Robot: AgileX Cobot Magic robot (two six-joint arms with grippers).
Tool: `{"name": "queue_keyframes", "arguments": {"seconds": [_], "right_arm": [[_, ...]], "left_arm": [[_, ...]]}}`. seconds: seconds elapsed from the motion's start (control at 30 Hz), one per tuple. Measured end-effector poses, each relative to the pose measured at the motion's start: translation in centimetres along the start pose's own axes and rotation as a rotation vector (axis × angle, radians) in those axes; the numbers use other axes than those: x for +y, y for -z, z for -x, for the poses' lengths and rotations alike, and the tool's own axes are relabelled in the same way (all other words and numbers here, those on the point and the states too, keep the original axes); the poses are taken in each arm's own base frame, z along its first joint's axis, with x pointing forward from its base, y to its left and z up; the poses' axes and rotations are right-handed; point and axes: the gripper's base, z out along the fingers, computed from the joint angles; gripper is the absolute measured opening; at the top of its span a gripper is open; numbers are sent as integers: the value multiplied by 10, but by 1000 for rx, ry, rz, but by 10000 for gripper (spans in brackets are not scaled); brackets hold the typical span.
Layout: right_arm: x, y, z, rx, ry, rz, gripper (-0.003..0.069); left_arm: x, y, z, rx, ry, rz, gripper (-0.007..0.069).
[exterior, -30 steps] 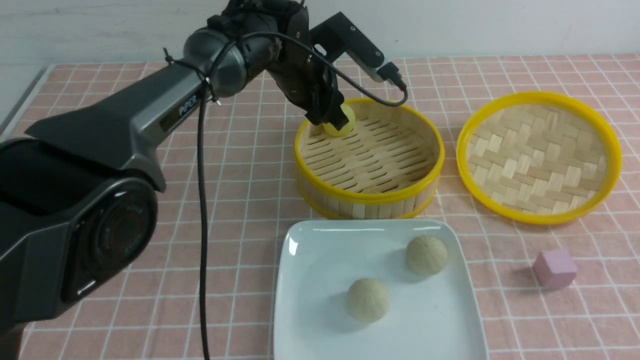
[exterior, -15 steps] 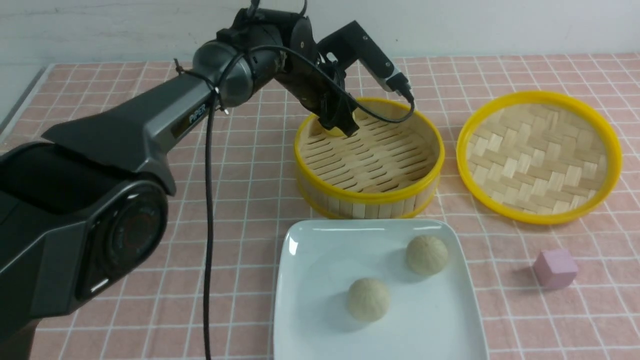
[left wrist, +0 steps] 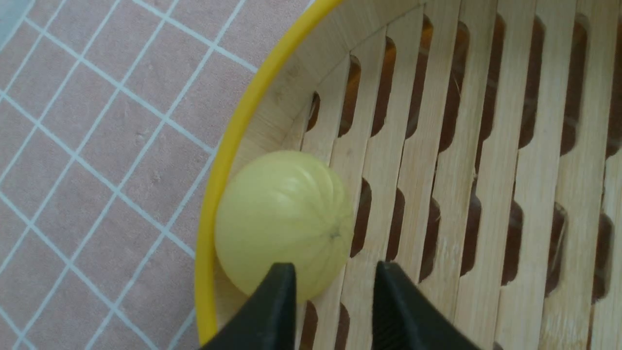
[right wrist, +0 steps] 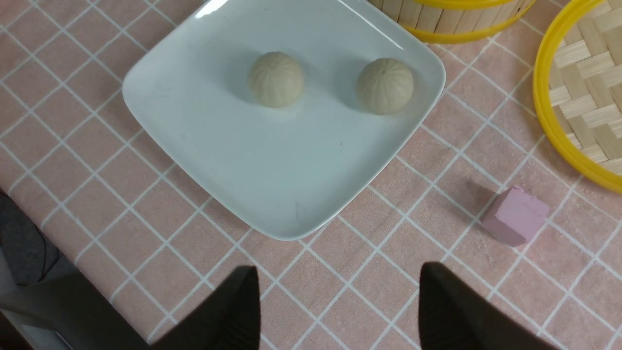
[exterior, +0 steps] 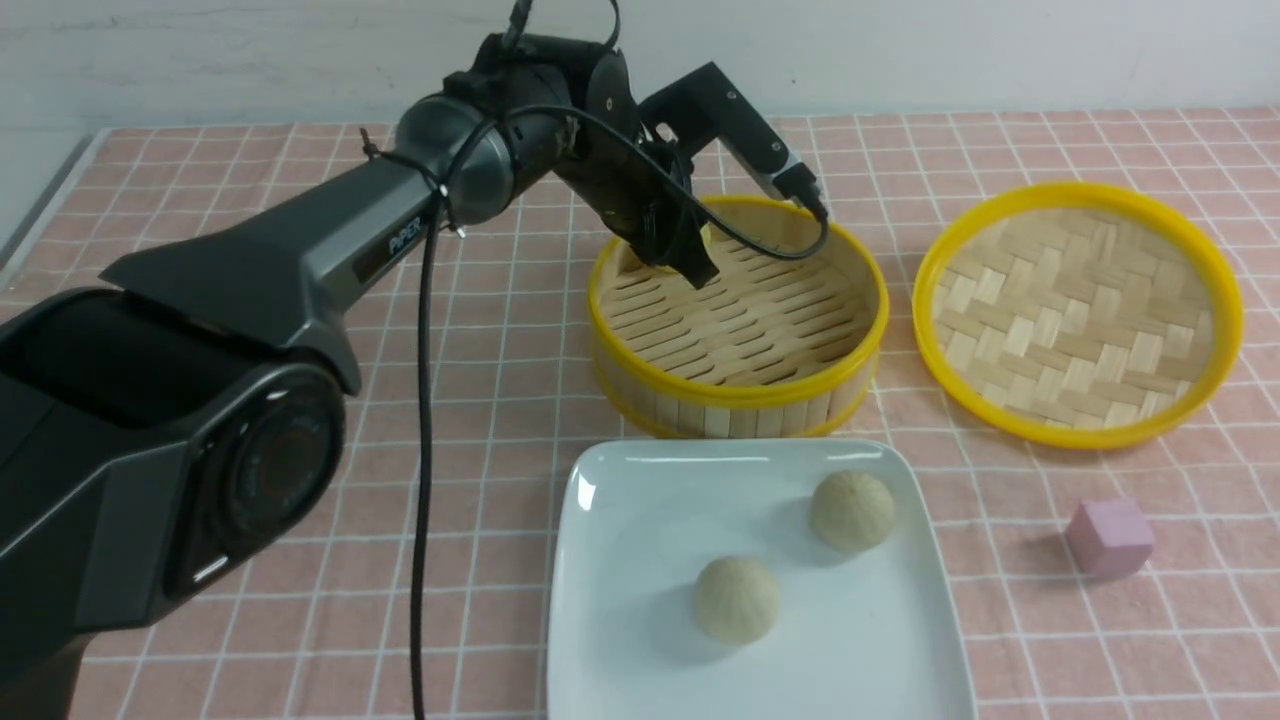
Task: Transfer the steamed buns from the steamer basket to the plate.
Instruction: Use the left arm to grab the steamed stuffed bun that is closest to it
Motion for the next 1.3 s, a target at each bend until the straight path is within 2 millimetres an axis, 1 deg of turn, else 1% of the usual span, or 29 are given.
{"name": "queue_keyframes", "arguments": {"seconds": [0.07, 0.1, 0.13, 0.17, 0.2, 0.23, 0.37, 0.47, 0.5, 0.53, 0.57, 0.7, 0.73, 0.8, 0.87, 0.93, 0.97, 1.0, 1.03, 1.13, 1.17, 1.2, 1.23, 1.3], "right_arm": [[0, 0, 0, 0, 0, 0, 442], [0, 0, 0, 0, 0, 0, 442], [0, 0, 0, 0, 0, 0, 442], [0, 0, 0, 0, 0, 0, 442], [0, 0, 0, 0, 0, 0, 442], [0, 0, 0, 0, 0, 0, 442], [0, 0, 0, 0, 0, 0, 442], [0, 0, 0, 0, 0, 0, 442], [0, 0, 0, 0, 0, 0, 442], [0, 0, 0, 0, 0, 0, 442], [0, 0, 0, 0, 0, 0, 442], [0, 0, 0, 0, 0, 0, 442], [0, 0, 0, 0, 0, 0, 442], [0, 0, 0, 0, 0, 0, 442], [0, 0, 0, 0, 0, 0, 442], [0, 0, 0, 0, 0, 0, 442], [0, 0, 0, 0, 0, 0, 442], [0, 0, 0, 0, 0, 0, 442], [0, 0, 0, 0, 0, 0, 442], [0, 0, 0, 0, 0, 0, 442], [0, 0, 0, 0, 0, 0, 442], [0, 0, 0, 0, 0, 0, 442], [0, 0, 0, 0, 0, 0, 442], [0, 0, 0, 0, 0, 1, 442]], "left_arm": [[-1, 0, -1, 5, 4, -8, 117], [-1, 0, -1, 7, 6, -11, 57], [-1, 0, -1, 7, 10, -12, 27], [-1, 0, -1, 7, 10, -12, 27], [-1, 0, -1, 6, 23, -14, 7], [-2, 0, 0, 4, 36, -17, 3], [-3, 0, 0, -1, 91, -31, 1], [-3, 2, 1, -2, 110, -40, 1], [-3, 6, 3, -6, 114, -41, 1], [-1, 15, 7, -15, 118, -41, 1], [-1, 16, 8, -18, 118, -39, 1], [4, 52, 22, -51, 130, -43, 4], [4, 54, 23, -52, 129, -43, 4], [6, 78, 28, -45, 148, -54, 5], [4, 93, 28, -7, 170, -83, 5], [4, 103, 27, 24, 185, -102, 5], [2, 109, 24, 64, 195, -127, 7], [3, 111, 24, 68, 198, -129, 8], [4, 117, 18, 112, 214, -157, 9], [13, 125, 7, 157, 261, -195, 9], [19, 128, 2, 159, 290, -208, 11], [33, 133, -7, 144, 345, -224, 12], [42, 137, -12, 114, 386, -249, 12], [56, 144, -19, 62, 444, -285, 12]]}}
